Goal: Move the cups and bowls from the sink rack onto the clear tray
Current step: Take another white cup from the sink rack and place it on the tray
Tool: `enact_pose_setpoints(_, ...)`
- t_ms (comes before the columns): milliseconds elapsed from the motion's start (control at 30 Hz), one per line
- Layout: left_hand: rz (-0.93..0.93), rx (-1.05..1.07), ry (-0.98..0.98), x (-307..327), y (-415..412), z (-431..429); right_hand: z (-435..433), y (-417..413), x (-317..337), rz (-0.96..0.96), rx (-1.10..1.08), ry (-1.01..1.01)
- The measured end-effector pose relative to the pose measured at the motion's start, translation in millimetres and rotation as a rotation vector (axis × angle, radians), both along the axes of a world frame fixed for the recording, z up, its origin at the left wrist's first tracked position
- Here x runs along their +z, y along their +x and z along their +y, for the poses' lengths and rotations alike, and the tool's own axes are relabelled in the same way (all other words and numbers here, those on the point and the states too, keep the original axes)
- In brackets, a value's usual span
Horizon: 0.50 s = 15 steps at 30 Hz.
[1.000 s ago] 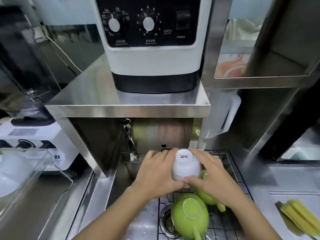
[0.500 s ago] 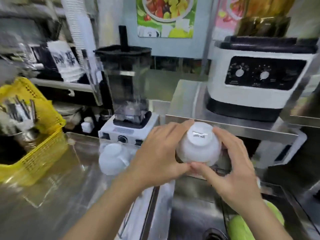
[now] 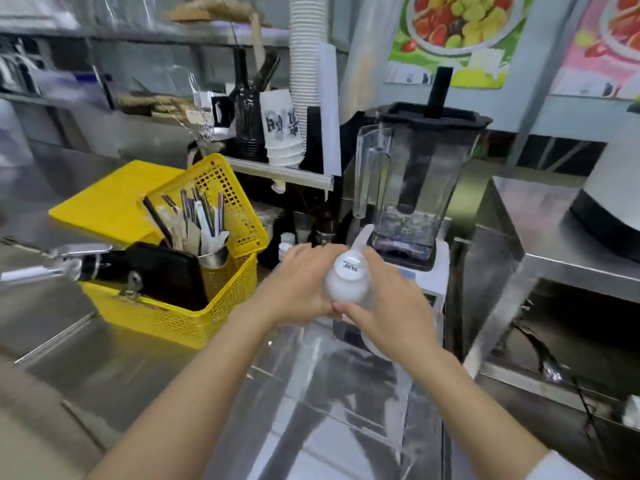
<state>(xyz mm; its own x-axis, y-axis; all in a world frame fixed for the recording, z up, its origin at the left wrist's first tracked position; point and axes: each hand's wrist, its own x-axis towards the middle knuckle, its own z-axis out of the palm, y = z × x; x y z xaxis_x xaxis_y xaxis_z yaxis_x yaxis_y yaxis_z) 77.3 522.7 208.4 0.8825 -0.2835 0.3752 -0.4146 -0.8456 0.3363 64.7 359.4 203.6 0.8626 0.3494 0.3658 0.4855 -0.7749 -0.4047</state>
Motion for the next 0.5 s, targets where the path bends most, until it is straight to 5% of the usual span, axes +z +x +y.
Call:
enact_pose_setpoints(200, 0.144, -0.009, 0.099, -25.0, 19.9, 34.9, 39.1, 22.4, -20.3, -0.025, -0.05, -0.262)
enact_pose_setpoints(500, 0.4, -0.021, 0.119, -42.3, 30.7, 48.3, 53.3, 34.1, -46.7, 0.042, -0.037, -0.365)
